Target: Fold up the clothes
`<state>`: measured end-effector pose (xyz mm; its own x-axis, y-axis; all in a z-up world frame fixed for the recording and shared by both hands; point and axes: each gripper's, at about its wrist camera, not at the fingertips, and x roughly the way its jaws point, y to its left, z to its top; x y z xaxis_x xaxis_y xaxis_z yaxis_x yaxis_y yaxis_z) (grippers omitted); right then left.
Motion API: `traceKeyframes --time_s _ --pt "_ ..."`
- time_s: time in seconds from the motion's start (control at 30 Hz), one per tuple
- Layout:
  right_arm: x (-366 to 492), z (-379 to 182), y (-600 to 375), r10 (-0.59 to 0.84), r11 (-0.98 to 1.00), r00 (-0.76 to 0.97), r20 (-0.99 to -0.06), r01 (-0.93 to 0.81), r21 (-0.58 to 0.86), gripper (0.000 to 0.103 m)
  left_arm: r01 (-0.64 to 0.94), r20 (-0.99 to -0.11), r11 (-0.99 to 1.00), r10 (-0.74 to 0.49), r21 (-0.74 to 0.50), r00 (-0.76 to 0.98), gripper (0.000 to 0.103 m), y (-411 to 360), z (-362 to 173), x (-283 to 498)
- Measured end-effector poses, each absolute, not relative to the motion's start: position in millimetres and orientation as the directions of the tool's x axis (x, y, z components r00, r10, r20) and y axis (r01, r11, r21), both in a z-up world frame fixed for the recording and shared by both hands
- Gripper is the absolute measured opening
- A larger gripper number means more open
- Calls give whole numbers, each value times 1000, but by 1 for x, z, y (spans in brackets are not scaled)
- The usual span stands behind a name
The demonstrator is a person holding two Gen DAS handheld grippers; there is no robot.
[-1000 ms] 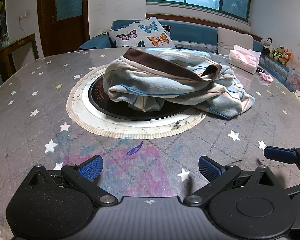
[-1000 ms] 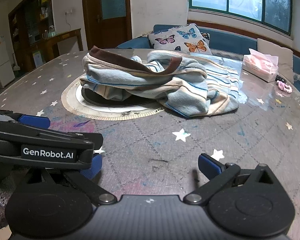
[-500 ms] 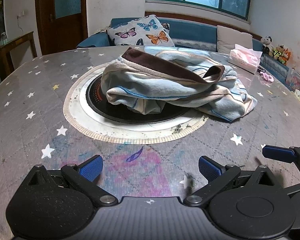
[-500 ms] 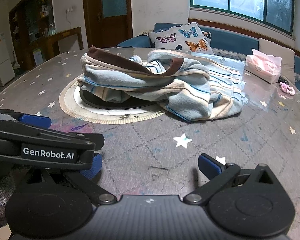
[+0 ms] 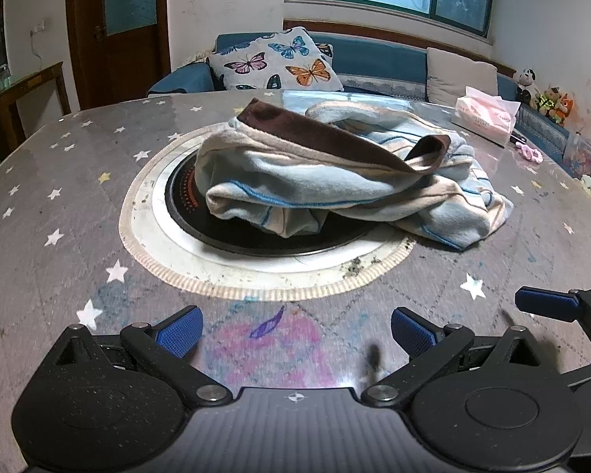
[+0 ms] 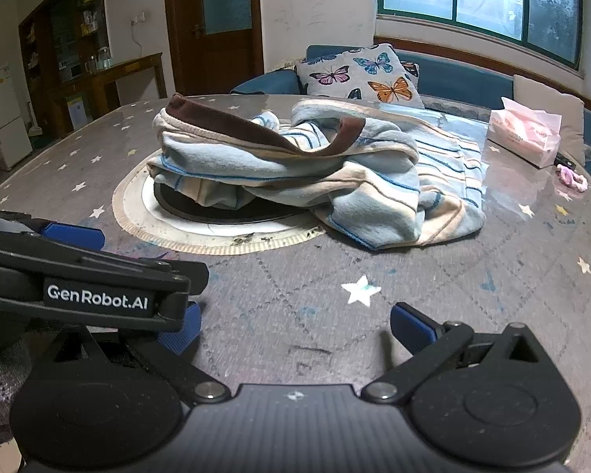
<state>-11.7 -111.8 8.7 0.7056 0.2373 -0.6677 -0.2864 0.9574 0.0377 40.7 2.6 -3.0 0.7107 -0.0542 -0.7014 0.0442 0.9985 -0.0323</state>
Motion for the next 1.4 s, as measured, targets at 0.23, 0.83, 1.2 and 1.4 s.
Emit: traceKeyframes --time_s 0.23,0.83,1.2,1.4 --pt "-1 11 -115 237 958 707 -667 -284 39 103 51 -697 999 -48 -17 715 103 3 1 50" --pt "48 40 -148 256 959 736 -627 -277 66 100 63 -625 996 -14 57 780 102 45 36 86" --pt "97 46 -166 266 950 739 -619 -311 37 92 188 -632 979 -99 76 769 90 50 40 112" --pt "118 46 -166 322 927 717 -618 -373 50 86 272 -615 957 -158 97 772 88 50 50 120"
